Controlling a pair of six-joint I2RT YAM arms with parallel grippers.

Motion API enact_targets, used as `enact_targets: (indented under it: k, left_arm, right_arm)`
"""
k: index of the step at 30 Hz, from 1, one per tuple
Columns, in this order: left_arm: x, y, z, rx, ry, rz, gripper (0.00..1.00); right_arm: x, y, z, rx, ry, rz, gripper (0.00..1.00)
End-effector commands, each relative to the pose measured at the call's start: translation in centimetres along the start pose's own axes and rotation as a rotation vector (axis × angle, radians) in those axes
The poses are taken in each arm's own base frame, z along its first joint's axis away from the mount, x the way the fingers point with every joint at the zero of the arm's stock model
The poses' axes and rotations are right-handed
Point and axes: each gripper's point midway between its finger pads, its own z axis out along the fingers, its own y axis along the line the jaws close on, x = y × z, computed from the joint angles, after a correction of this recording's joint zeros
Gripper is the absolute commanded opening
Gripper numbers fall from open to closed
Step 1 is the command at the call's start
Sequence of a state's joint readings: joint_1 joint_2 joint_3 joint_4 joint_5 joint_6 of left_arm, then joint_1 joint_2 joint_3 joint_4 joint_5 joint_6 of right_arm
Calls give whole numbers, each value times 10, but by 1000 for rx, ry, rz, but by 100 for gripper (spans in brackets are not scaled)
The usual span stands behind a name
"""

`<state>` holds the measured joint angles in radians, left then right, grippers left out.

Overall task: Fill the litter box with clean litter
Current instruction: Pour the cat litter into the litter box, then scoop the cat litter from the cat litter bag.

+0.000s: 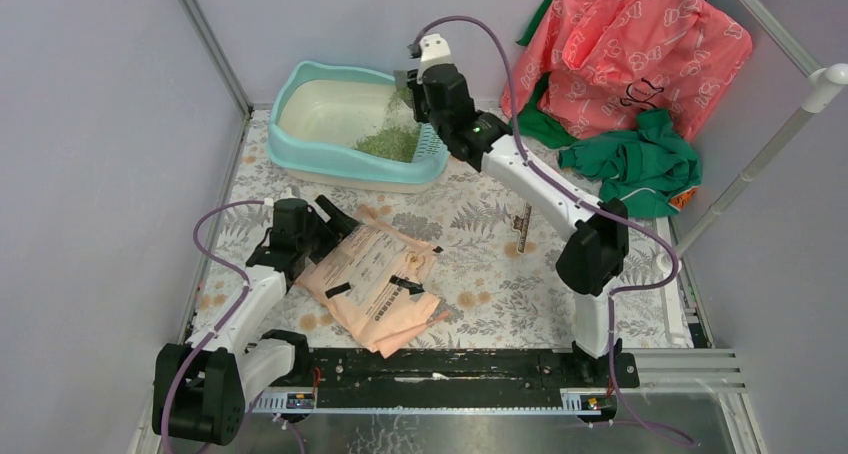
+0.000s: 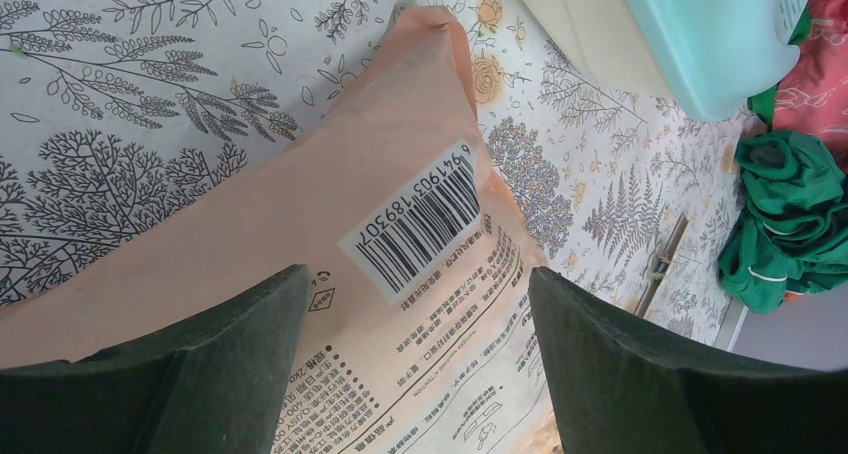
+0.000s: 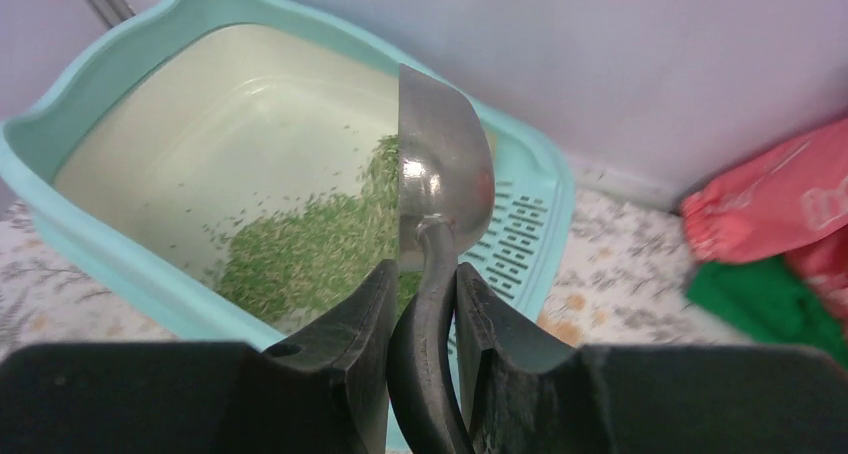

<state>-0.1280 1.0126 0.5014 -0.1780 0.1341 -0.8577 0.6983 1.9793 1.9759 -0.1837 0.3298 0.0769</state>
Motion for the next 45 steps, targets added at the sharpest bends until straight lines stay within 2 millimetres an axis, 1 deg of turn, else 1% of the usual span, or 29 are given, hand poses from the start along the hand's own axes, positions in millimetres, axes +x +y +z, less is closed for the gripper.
enact_targets:
  k: [1, 6, 9, 10, 13, 14, 16, 17, 18, 19, 20, 21, 23, 26, 28, 29, 30, 33, 36, 39, 42, 45]
  left_arm:
    - [-7, -6, -1, 32, -26, 14, 88]
    - [-7, -7, -3, 33, -27, 10, 88]
    - [-8, -7, -5, 32, -34, 14, 88]
    - [-8, -7, -5, 31, -35, 14, 88]
    - [-8, -7, -6, 31, -34, 14, 88]
    - [-8, -7, -6, 31, -34, 14, 88]
    - [-8, -7, -7, 29, -35, 13, 88]
    - [-9, -7, -7, 29, -36, 16, 88]
    - [-9, -7, -7, 28, -38, 17, 88]
    - [-9, -7, -8, 27, -39, 18, 88]
    - [-9, -7, -9, 28, -41, 19, 88]
    - [-10, -7, -9, 28, -42, 20, 88]
    - [-10, -8, -10, 29, -44, 23, 88]
    - [-11, -7, -9, 29, -40, 27, 88]
    - [-11, -7, -9, 30, -40, 31, 88]
    - [-11, -6, -8, 29, -42, 31, 88]
    - [-11, -5, -7, 27, -41, 30, 88]
    - [-11, -2, -3, 17, -34, 31, 88]
    - [-12, -1, -1, 10, -37, 29, 88]
    - [-17, 0, -1, 0, -52, 25, 89]
    - [-20, 0, -1, -4, -59, 21, 89]
    - [-22, 3, -1, -15, -66, 18, 90]
  right_arm:
    - [-39, 3, -14, 146, -138, -242, 0]
    - [-25, 14, -8, 184, -119, -354, 0]
    - [-18, 19, -9, 204, -113, -408, 0]
    - [-23, 21, -10, 210, -134, -411, 0]
    - [-25, 19, -15, 215, -144, -410, 0]
    - [-26, 18, -18, 214, -147, -398, 0]
    - [-27, 15, -31, 196, -146, -349, 0]
    - [-29, 13, -40, 174, -146, -307, 0]
    - [-31, 9, -58, 143, -131, -264, 0]
    - [-27, 7, -71, 107, -112, -213, 0]
    - [-22, 4, -86, 62, -91, -165, 0]
    - [-1, -1, -98, 22, -41, -124, 0]
    - [21, -11, -132, -70, 21, -5, 0]
    - [66, -30, -183, -151, 112, 118, 0]
    - [94, -38, -216, -184, 157, 186, 0]
    - [109, -35, -230, -213, 196, 232, 0]
    - [119, -33, -244, -243, 219, 266, 0]
    - [149, -29, -275, -303, 273, 361, 0]
    - [184, -26, -290, -327, 346, 427, 0]
    - [206, -24, -295, -342, 378, 473, 0]
    - [215, -21, -293, -349, 389, 494, 0]
    - [214, -16, -287, -367, 385, 504, 0]
